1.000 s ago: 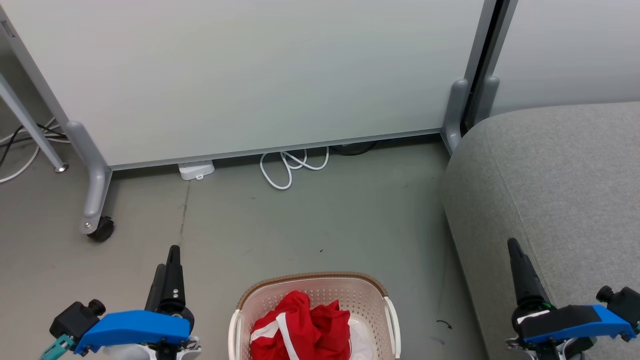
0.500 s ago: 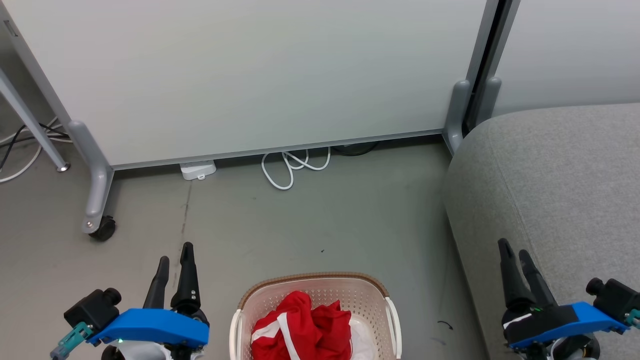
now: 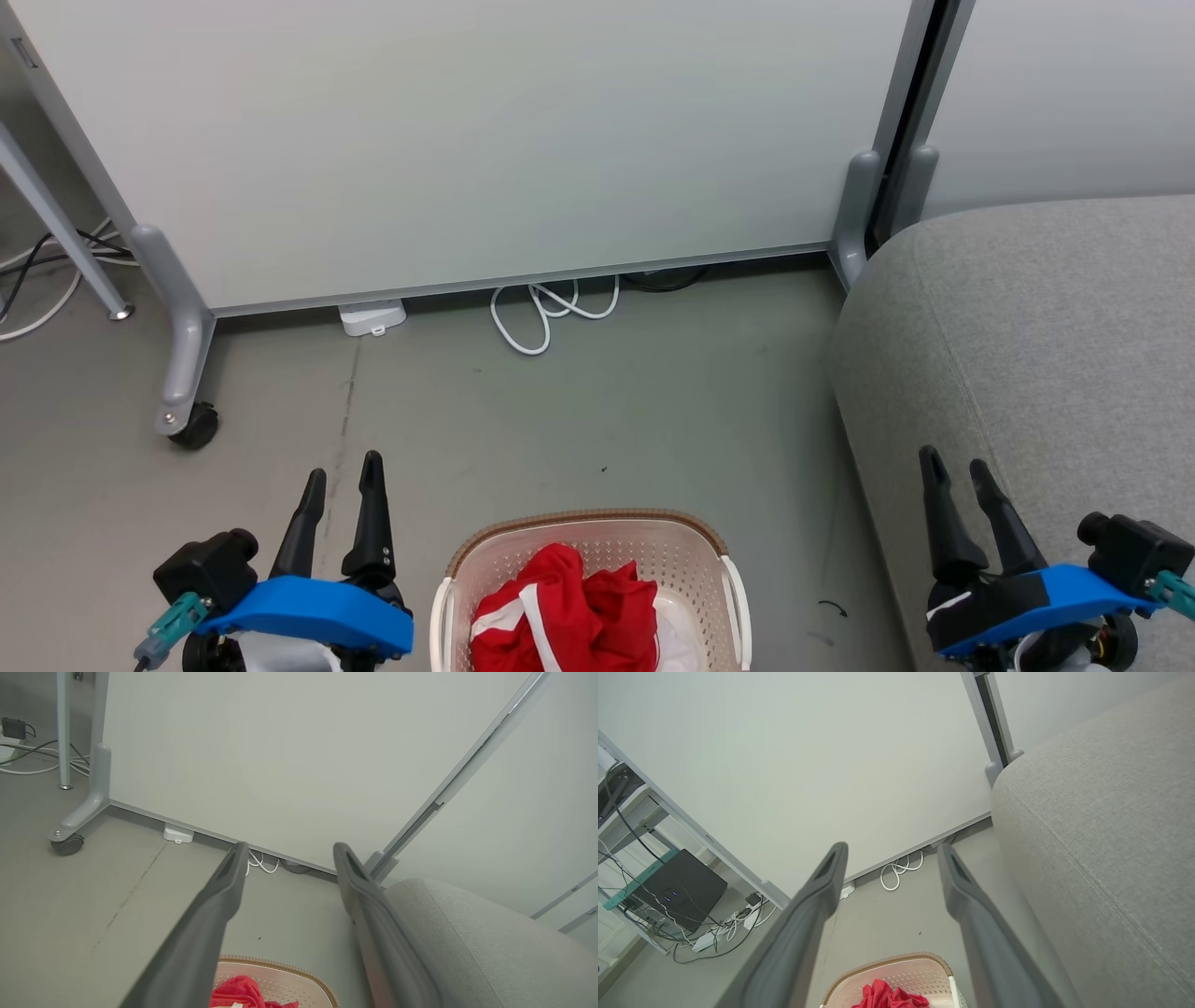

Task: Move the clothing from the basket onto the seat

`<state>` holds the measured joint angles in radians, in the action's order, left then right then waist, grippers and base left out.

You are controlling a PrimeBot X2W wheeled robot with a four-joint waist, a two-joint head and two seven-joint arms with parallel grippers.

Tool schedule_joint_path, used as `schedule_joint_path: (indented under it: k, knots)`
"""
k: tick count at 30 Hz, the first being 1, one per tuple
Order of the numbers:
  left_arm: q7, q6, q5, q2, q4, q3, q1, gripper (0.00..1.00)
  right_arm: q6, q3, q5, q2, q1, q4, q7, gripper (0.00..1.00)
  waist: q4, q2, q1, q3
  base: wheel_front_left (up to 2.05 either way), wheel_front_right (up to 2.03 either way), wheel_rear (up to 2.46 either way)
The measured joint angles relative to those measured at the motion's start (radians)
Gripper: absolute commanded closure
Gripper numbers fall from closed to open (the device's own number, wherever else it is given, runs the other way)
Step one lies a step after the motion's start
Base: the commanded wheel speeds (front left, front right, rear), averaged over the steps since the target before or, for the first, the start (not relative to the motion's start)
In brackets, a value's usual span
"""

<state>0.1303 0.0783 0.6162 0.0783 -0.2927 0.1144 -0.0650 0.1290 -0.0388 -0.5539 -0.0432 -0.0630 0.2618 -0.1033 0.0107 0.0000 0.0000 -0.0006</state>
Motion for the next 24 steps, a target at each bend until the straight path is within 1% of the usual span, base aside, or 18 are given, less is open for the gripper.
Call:
schedule_joint_path:
  k: [5, 16, 24]
  knots:
    - [0.014, -0.007, -0.055, 0.0, -0.001, 0.006, -0.001, 0.0, 0.0, 0.005, 0.052, 0.0, 0.0, 0.0, -0.006, 0.0, 0.001, 0.0, 0.0, -0.001, 0.0, 0.0, 0.0]
    - [0.04, -0.007, -0.151, 0.0, 0.001, 0.01, -0.001, 0.0, 0.0, 0.014, 0.164, -0.001, 0.0, -0.002, -0.022, 0.0, 0.001, 0.0, 0.0, -0.002, 0.0, 0.0, 0.0]
    - [0.058, 0.002, -0.204, -0.002, -0.01, 0.015, -0.001, 0.0, 0.0, 0.016, 0.231, -0.002, 0.0, 0.0, -0.031, 0.0, 0.002, 0.0, 0.0, -0.004, 0.0, 0.0, 0.0]
